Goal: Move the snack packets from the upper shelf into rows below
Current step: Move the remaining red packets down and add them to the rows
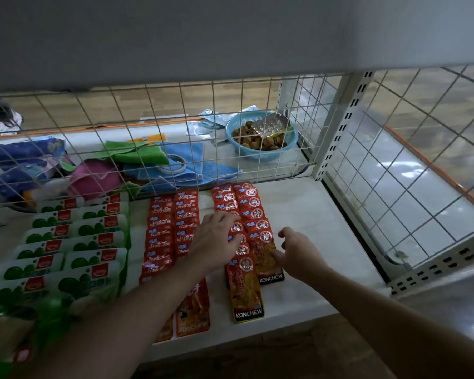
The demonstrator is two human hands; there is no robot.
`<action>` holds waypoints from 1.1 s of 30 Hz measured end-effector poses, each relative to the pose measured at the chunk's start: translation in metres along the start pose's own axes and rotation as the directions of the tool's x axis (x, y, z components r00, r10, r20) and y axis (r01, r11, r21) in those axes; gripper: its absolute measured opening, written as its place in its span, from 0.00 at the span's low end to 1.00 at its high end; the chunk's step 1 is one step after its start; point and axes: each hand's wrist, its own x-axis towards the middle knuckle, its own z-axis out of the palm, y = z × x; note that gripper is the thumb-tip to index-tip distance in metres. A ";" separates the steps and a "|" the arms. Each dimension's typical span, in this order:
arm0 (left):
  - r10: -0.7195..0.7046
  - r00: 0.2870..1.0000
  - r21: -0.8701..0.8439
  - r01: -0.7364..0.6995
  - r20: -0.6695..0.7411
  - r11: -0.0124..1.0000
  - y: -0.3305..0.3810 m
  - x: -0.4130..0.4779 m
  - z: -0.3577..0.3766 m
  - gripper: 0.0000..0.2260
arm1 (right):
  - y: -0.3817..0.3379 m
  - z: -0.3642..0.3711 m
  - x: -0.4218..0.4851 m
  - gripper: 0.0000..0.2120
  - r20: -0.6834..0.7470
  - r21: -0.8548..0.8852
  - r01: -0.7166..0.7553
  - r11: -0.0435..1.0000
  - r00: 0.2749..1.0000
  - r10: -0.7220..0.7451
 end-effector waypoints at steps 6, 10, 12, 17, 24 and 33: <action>0.057 0.997 0.036 -0.055 -0.058 0.998 0.017 -0.023 -0.016 0.20 | -0.010 -0.027 -0.025 0.28 -0.133 -0.134 0.062 0.989 0.988 -0.080; 0.077 0.996 0.119 -0.072 -0.038 0.990 0.031 -0.042 -0.042 0.22 | -0.018 -0.052 -0.052 0.29 -0.189 -0.252 0.102 0.962 0.970 -0.152; 0.053 0.998 0.130 -0.050 -0.024 0.990 0.038 -0.051 -0.060 0.22 | -0.024 -0.065 -0.068 0.30 -0.210 -0.273 0.077 0.959 0.968 -0.137; 0.070 0.997 0.190 -0.066 -0.012 0.980 0.062 -0.072 -0.109 0.26 | -0.044 -0.095 -0.112 0.33 -0.215 -0.297 0.050 0.954 0.970 -0.118; 0.147 0.986 0.225 -0.125 -0.080 0.966 0.107 -0.101 -0.159 0.28 | -0.078 -0.141 -0.161 0.36 -0.247 -0.393 0.089 0.915 0.948 -0.199; 0.222 0.967 0.285 -0.180 -0.121 0.941 0.148 -0.140 -0.205 0.28 | -0.098 -0.193 -0.219 0.31 -0.362 -0.458 0.063 0.887 0.898 -0.251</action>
